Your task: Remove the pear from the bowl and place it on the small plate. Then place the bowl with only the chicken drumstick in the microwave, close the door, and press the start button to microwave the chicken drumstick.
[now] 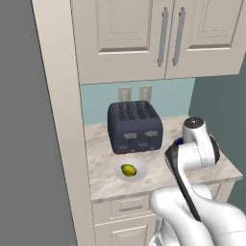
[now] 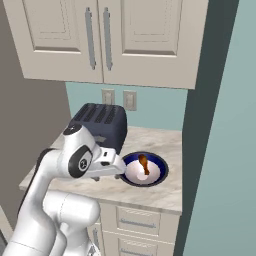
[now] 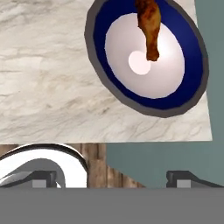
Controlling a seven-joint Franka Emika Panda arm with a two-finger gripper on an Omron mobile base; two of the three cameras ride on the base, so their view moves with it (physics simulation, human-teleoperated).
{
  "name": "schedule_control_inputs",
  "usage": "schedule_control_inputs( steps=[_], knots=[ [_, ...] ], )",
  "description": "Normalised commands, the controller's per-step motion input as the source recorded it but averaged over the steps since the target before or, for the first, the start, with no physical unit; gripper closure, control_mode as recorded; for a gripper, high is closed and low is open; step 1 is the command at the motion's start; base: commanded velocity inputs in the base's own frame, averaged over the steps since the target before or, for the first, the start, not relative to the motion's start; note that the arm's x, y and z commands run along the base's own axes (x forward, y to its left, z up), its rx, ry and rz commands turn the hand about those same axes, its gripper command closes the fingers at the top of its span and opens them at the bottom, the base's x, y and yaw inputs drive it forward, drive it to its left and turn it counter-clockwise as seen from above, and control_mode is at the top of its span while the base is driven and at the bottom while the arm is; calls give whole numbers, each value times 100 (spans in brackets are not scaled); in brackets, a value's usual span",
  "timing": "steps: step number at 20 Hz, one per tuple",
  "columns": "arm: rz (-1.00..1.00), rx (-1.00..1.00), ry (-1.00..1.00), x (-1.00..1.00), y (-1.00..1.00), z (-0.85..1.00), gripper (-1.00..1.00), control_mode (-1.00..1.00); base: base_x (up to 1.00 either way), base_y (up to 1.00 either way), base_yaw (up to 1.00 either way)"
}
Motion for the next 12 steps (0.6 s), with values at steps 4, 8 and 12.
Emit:
schedule_control_inputs(
  steps=[4,8,12],
  knots=[
    [0,-9,2,0,-6,-1,-100,-100,0,0,0],
    [0,-6,0,7,0,-1,-100,-100,0,0,0],
    [1,0,0,27,-9,-12,-100,-100,0,0,0]
  ],
)
